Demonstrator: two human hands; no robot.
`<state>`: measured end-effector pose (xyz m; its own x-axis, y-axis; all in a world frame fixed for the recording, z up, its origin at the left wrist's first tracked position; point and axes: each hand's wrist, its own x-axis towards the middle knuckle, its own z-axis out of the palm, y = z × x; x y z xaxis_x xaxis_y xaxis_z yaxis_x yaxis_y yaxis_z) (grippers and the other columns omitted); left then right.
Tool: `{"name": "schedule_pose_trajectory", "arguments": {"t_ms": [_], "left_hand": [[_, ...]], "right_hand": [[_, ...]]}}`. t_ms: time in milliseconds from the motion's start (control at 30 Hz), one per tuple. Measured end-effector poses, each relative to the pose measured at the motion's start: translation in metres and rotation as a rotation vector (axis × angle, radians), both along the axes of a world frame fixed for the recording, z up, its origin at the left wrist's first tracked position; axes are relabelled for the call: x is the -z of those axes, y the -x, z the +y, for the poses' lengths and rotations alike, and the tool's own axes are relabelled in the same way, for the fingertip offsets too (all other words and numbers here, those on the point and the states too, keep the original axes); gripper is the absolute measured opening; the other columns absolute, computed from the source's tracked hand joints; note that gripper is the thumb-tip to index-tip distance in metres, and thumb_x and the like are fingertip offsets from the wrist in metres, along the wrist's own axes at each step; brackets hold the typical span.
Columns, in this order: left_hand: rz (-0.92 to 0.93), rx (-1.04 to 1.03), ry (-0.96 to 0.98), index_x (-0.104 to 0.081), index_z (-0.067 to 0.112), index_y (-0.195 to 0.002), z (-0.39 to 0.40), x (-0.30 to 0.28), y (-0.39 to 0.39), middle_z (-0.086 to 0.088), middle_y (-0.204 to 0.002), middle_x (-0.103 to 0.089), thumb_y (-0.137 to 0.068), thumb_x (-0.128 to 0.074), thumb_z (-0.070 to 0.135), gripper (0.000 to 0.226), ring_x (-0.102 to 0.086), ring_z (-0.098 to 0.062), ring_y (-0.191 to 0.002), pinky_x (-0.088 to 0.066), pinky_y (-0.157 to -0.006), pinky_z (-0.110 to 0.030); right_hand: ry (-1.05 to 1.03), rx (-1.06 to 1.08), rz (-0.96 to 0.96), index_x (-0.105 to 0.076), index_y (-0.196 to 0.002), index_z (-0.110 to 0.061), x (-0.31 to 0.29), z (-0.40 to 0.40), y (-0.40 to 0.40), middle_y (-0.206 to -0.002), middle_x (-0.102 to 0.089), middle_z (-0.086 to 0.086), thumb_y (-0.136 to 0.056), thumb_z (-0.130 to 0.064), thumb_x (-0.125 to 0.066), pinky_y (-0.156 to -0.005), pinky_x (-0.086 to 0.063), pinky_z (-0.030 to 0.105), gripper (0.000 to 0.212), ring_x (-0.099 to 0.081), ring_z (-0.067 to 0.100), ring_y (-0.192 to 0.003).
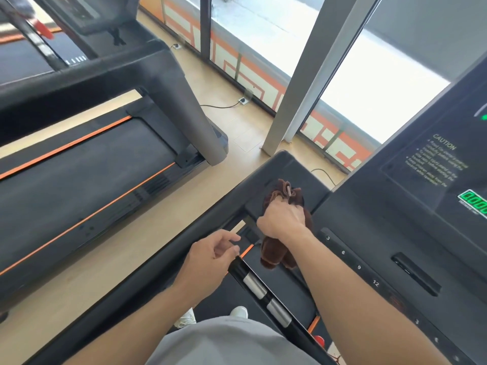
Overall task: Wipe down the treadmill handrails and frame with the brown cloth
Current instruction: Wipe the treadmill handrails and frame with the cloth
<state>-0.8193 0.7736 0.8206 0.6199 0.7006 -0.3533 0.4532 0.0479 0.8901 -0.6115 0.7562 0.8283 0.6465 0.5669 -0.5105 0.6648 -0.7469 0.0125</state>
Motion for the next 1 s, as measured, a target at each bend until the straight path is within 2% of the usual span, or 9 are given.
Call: {"name": "schedule_pose_trajectory", "arguments": {"t_ms": [200,333,400,467,567,733,867,933,1000], "left_hand": [[0.008,0.026,-0.004,-0.068,0.039,-0.100,0.002,0.005,0.010,0.011,-0.086,-0.073,-0.095,-0.065,0.026,0.015,-0.070,-0.008,-0.087,-0.057,-0.083,-0.028],[-0.020,0.025,0.095,-0.064,0.037,-0.111,-0.002,0.011,0.010,0.010,-0.099,-0.072,-0.098,-0.060,0.032,0.014,-0.070,-0.009,-0.096,-0.055,-0.082,-0.019],[-0.078,-0.070,0.266,-0.065,0.034,-0.115,-0.001,0.013,0.007,0.011,-0.107,-0.073,-0.099,-0.055,0.043,0.020,-0.069,-0.010,-0.103,-0.056,-0.092,-0.030],[-0.082,-0.139,0.346,-0.066,0.033,-0.114,-0.001,0.013,0.008,0.010,-0.110,-0.072,-0.100,-0.051,0.047,0.025,-0.067,-0.006,-0.103,-0.053,-0.092,-0.028],[0.002,-0.128,0.298,-0.061,0.036,-0.122,-0.004,0.013,0.017,0.015,-0.112,-0.065,-0.104,-0.044,0.042,0.025,-0.058,0.000,-0.101,-0.039,-0.076,-0.010],[0.001,-0.227,0.270,-0.059,0.034,-0.119,-0.017,0.025,0.037,0.020,-0.109,-0.064,-0.105,-0.044,0.036,0.021,-0.059,0.001,-0.103,-0.043,-0.076,-0.009],[-0.058,-0.305,0.281,-0.065,0.035,-0.113,-0.028,0.030,0.056,0.016,-0.109,-0.070,-0.104,-0.049,0.035,0.018,-0.065,-0.005,-0.108,-0.052,-0.093,-0.027],[-0.037,-0.314,0.239,-0.066,0.038,-0.108,-0.030,0.027,0.063,0.018,-0.108,-0.071,-0.103,-0.050,0.037,0.017,-0.064,-0.003,-0.109,-0.051,-0.095,-0.029],[-0.009,-0.325,0.189,-0.068,0.035,-0.104,-0.033,0.021,0.070,0.018,-0.104,-0.071,-0.102,-0.050,0.036,0.018,-0.064,-0.003,-0.106,-0.050,-0.094,-0.030]], "right_hand": [[-0.298,0.157,-0.005,-0.065,-0.117,-0.015,-0.016,-0.024,-0.002,-0.104,-0.071,0.009,-0.086,-0.012,-0.056,-0.088,-0.057,0.040,0.033,-0.064,0.031,-0.089],[-0.419,0.140,0.159,-0.060,-0.139,-0.027,-0.037,-0.040,0.039,-0.120,-0.068,0.012,-0.085,-0.007,-0.047,-0.097,-0.052,0.039,0.058,-0.060,0.038,-0.108],[-0.508,0.099,0.378,-0.052,-0.146,-0.035,-0.033,-0.051,0.075,-0.131,-0.066,0.005,-0.080,-0.015,-0.044,-0.103,-0.052,0.042,0.069,-0.060,0.032,-0.119],[-0.384,-0.026,0.564,-0.031,-0.158,-0.035,-0.013,-0.063,0.109,-0.157,-0.046,0.004,-0.084,-0.019,-0.049,-0.118,-0.039,0.046,0.078,-0.042,0.030,-0.144],[-0.198,-0.303,0.299,0.008,-0.164,-0.025,0.024,-0.078,0.137,-0.174,0.006,0.003,-0.094,-0.049,-0.058,-0.129,0.002,0.047,0.099,0.006,0.030,-0.160],[-0.086,-0.435,0.032,0.013,-0.163,-0.015,0.045,-0.074,0.136,-0.173,0.006,0.013,-0.078,-0.059,-0.079,-0.127,-0.005,0.048,0.132,-0.006,0.035,-0.158],[-0.039,-0.387,-0.231,-0.008,-0.159,0.004,0.059,-0.056,0.151,-0.157,-0.033,0.026,-0.099,-0.030,-0.059,-0.108,-0.042,0.048,0.086,-0.048,0.038,-0.133],[-0.110,-0.332,-0.277,-0.033,-0.145,0.005,0.060,-0.045,0.149,-0.127,-0.058,0.017,-0.095,-0.040,-0.059,-0.087,-0.049,0.041,0.072,-0.062,0.032,-0.108],[-0.170,-0.192,-0.052,-0.051,-0.128,-0.008,0.052,-0.036,0.126,-0.111,-0.065,0.007,-0.086,-0.060,-0.063,-0.078,-0.048,0.038,0.068,-0.066,0.029,-0.098]]}}
